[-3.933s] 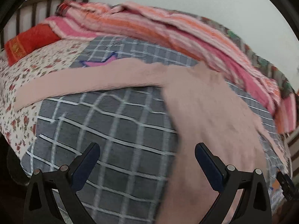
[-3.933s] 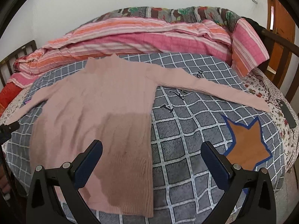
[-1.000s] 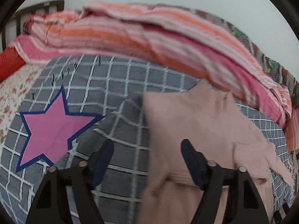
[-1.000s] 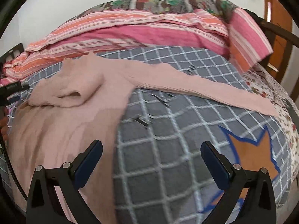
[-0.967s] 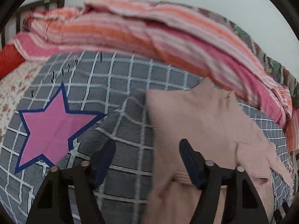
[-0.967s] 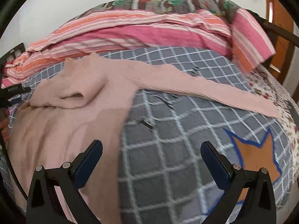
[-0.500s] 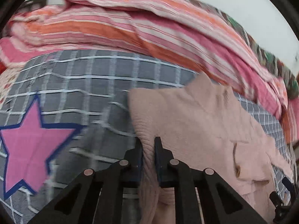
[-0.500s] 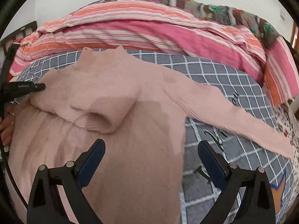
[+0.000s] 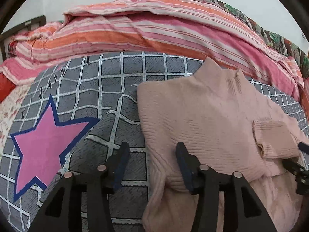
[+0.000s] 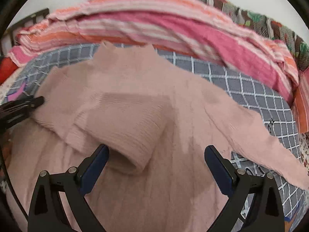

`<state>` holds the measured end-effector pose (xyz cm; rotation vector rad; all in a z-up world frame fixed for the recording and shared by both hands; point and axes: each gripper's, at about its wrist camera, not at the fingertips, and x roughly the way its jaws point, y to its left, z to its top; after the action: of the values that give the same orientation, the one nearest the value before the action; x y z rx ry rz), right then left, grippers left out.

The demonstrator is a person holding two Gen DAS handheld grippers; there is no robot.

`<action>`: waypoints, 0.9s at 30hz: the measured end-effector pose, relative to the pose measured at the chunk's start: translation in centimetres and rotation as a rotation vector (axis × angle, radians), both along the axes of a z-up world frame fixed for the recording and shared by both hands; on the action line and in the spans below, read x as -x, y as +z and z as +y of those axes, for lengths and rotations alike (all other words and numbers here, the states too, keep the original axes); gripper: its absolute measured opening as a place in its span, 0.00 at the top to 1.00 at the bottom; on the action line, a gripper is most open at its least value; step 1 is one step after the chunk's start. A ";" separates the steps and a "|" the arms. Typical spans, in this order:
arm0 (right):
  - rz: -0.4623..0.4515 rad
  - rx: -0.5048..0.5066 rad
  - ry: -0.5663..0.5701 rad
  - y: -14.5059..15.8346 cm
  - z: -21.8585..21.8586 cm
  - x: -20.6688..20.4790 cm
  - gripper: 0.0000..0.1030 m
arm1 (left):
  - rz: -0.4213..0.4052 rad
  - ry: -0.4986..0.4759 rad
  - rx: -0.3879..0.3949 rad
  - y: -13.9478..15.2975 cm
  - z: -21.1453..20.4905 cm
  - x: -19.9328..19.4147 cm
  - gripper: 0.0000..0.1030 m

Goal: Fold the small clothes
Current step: 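Grasp the side edge of the sweater body with the right tool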

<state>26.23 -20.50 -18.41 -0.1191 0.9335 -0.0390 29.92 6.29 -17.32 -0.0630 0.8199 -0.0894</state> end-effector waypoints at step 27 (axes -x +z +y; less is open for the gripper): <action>-0.084 -0.248 -0.061 1.8 -12.3 0.7 0.95 | 0.028 -0.007 0.157 0.2 0.8 -2.3 0.81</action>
<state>25.54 -32.81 -16.59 0.1401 0.8510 0.0154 32.21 7.07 -17.17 -0.2098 0.8396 -0.1593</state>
